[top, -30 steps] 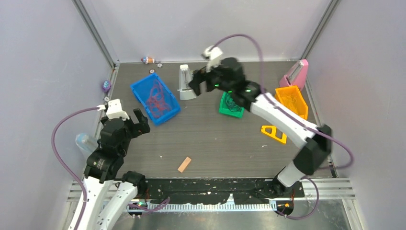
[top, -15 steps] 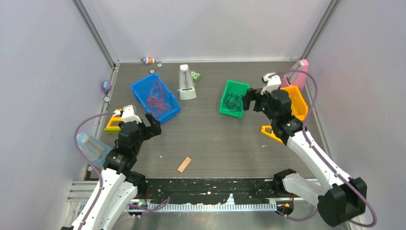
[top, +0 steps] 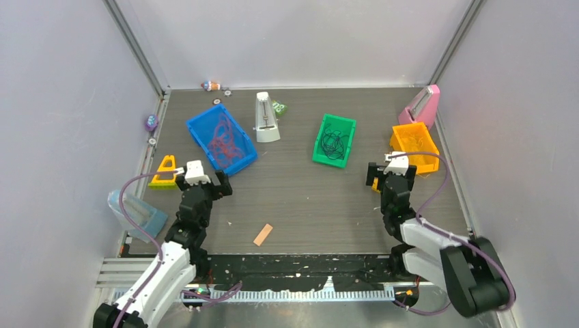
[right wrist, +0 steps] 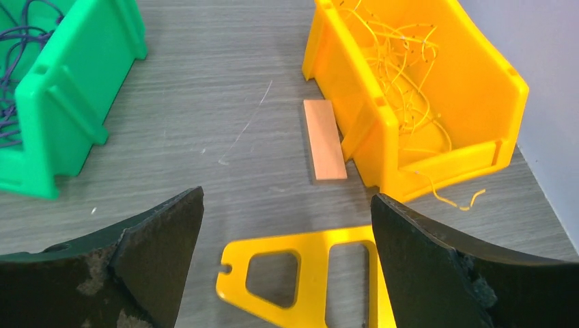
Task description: Untangle the cables
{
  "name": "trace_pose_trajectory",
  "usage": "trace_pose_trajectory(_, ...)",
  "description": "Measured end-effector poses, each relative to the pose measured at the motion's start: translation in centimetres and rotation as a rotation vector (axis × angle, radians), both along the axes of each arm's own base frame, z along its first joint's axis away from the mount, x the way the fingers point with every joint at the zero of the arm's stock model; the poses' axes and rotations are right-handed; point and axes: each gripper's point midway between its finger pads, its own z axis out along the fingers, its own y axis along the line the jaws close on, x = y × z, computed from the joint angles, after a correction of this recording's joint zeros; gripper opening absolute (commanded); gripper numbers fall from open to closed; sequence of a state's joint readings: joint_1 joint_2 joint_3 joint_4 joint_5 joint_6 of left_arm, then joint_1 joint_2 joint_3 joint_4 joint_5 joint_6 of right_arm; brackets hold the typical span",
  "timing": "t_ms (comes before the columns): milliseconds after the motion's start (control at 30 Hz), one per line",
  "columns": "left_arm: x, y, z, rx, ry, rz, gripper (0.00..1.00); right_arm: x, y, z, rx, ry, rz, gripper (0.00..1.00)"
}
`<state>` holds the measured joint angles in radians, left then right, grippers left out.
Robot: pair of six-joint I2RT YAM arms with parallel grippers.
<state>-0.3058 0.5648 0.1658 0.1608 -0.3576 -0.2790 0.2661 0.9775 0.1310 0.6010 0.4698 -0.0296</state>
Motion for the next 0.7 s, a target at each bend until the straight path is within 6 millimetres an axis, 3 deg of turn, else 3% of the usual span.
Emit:
trace_pose_trajectory(300,1.3,1.0,2.2,0.041,-0.133,0.054,1.00,3.6,-2.1,-0.5,-0.027,-0.061,-0.029,0.95)
trace_pose_trajectory(367,1.4,1.4,2.2,0.052,-0.130,0.072,1.00,4.0,-2.5,-0.8,-0.017,-0.054,-0.029,0.94)
trace_pose_trajectory(400,1.4,1.5,2.1,0.055,-0.128,0.080,1.00,4.1,-2.5,-0.7,-0.010,-0.063,-0.026,0.99)
trace_pose_trajectory(700,1.4,2.5,2.3,0.121,-0.131,0.116,1.00,4.7,-2.3,0.6,0.013,-0.118,-0.013,0.95)
